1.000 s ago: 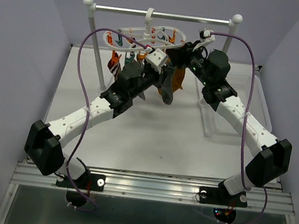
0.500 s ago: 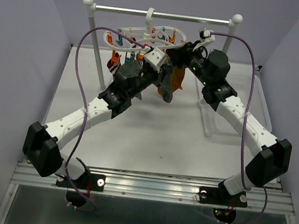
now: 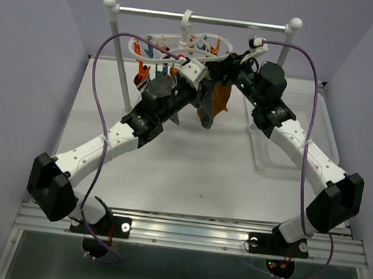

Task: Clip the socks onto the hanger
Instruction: Clamp the sock onto the hanger.

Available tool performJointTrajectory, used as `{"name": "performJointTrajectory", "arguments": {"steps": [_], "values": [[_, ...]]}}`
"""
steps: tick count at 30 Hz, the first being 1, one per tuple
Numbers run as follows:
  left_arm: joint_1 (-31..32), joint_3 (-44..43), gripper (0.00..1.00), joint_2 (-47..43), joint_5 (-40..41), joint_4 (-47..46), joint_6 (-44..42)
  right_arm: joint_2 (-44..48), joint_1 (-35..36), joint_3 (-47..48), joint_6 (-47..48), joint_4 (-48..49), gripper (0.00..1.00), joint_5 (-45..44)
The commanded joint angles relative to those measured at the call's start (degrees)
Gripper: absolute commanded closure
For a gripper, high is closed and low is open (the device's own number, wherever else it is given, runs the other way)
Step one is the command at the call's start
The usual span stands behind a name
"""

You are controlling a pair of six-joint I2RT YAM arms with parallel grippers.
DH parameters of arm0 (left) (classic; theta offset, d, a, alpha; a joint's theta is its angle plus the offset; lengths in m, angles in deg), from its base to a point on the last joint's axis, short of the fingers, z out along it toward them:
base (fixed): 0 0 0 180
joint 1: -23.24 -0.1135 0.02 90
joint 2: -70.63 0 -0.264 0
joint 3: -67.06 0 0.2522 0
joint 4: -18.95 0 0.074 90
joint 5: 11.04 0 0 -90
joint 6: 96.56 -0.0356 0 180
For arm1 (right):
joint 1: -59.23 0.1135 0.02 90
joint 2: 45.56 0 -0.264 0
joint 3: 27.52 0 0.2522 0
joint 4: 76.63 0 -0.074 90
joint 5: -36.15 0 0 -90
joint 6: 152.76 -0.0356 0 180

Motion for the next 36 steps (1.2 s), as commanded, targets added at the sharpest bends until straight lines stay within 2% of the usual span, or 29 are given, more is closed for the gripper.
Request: {"name": "performJointTrajectory", "arguments": {"steps": [1,3,4,14,17,18,19,20,25,32,35,36], "values": [[-0.15,-3.14,1.00,-0.98,0.96,-4.03,-1.18,0.73,-0.16,-0.07,0.35,-1.90,0.25,1.21],[-0.15,-3.14,1.00,-0.89,1.22,-4.03,-1.09,0.90,-0.16,-0.07,0.27,-1.90,0.10,1.30],[-0.15,-3.23,1.00,-0.80,1.31,-4.03,-1.09,0.99,-0.16,-0.07,0.27,-1.90,0.08,1.12],[-0.15,-3.58,1.00,0.16,2.81,-4.03,-0.13,3.10,-0.16,-0.78,-0.26,-1.46,0.04,1.29],[-0.15,-3.23,0.55,-0.19,6.58,-4.03,1.45,4.33,-0.16,-1.30,-0.52,-1.46,0.00,1.91],[-0.15,-3.06,0.28,-0.27,7.19,-4.03,1.81,4.77,-0.16,-1.91,-0.70,-1.46,0.00,1.91],[-0.15,-2.71,0.05,-0.88,7.37,-3.94,2.16,5.64,-0.16,-2.18,-0.79,-1.46,0.00,1.91],[-0.15,-1.75,0.01,-1.24,7.55,-4.03,2.51,6.17,-0.16,-2.62,-0.79,-1.46,0.00,1.91],[-0.15,2.74,0.01,-5.01,9.21,-3.33,6.27,10.13,-0.16,-5.69,-1.14,-1.46,0.00,2.44],[-0.15,4.94,0.01,-13.35,10.46,6.85,10.33,14.61,-0.16,-8.25,-2.20,-8.13,0.00,5.60],[-0.15,7.04,0.01,-17.13,10.79,11.60,12.35,16.98,-0.16,-9.12,-2.19,-13.14,0.00,2.11],[-0.23,10.10,0.01,-18.28,12.11,12.14,15.14,17.68,-0.16,-9.82,-2.02,-15.06,0.00,0.52]]}}
